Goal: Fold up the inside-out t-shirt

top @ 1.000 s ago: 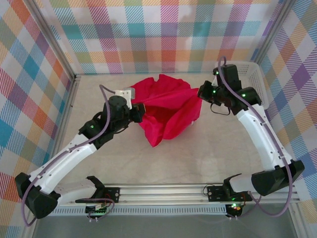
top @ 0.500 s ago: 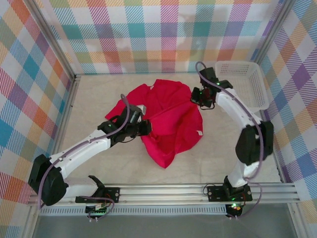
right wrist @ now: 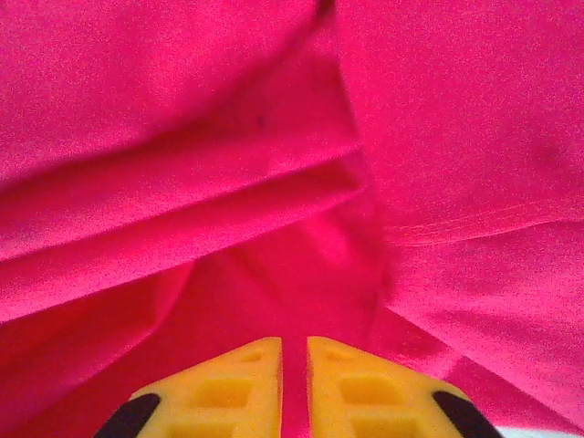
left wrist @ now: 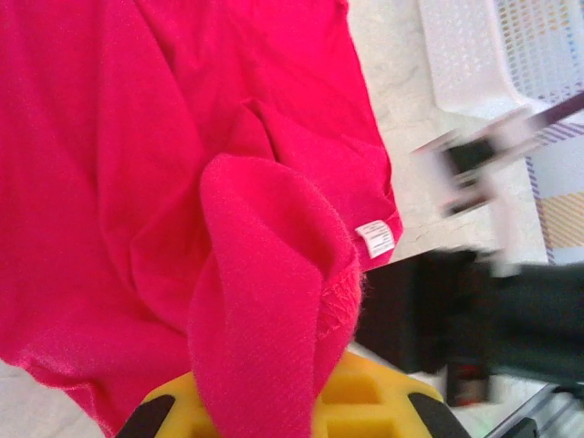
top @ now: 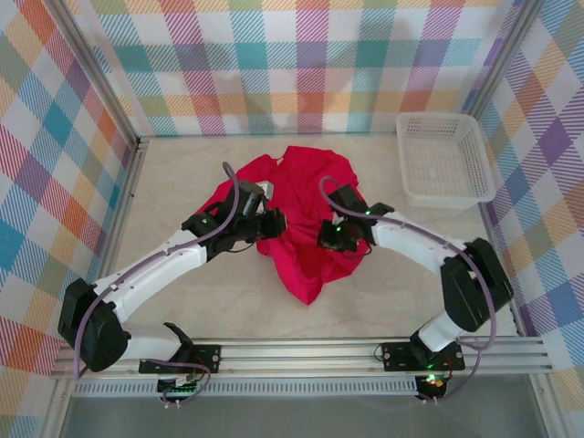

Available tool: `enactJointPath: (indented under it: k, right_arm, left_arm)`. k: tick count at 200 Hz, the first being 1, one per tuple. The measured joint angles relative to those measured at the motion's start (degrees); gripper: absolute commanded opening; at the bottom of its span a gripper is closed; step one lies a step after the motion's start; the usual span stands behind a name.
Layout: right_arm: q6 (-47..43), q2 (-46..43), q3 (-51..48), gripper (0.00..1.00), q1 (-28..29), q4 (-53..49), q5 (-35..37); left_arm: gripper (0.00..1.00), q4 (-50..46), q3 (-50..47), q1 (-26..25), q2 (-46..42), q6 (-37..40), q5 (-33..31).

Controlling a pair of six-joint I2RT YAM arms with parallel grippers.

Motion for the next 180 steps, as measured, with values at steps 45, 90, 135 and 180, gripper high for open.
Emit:
enactJointPath:
  k: [45, 90, 135, 180]
  right_arm:
    - [5.55, 16.94, 6.51, 0.30, 2.27, 11.65, -2.14]
    - [7.48, 29.03, 28.83, 0.87, 2.32, 15.52, -2.01]
    - [7.96, 36.85, 46.88, 0.95, 2.32, 14.03, 0.15]
    - [9.73, 44.96, 57.88, 0.83, 1.92, 6.36, 3.54]
  left_arm:
    - [0.00, -2.99, 8.57, -0.94, 1.62, -2.69, 0.35]
    - [0.00, -6.34, 22.67, -6.38, 6.47, -4.48, -0.22]
    - [0.00, -9.94, 30.97, -6.69, 7.43, -4.48, -1.33]
    - [0.00, -12.87, 32.28, -6.60, 4.50, -3.02, -4.37]
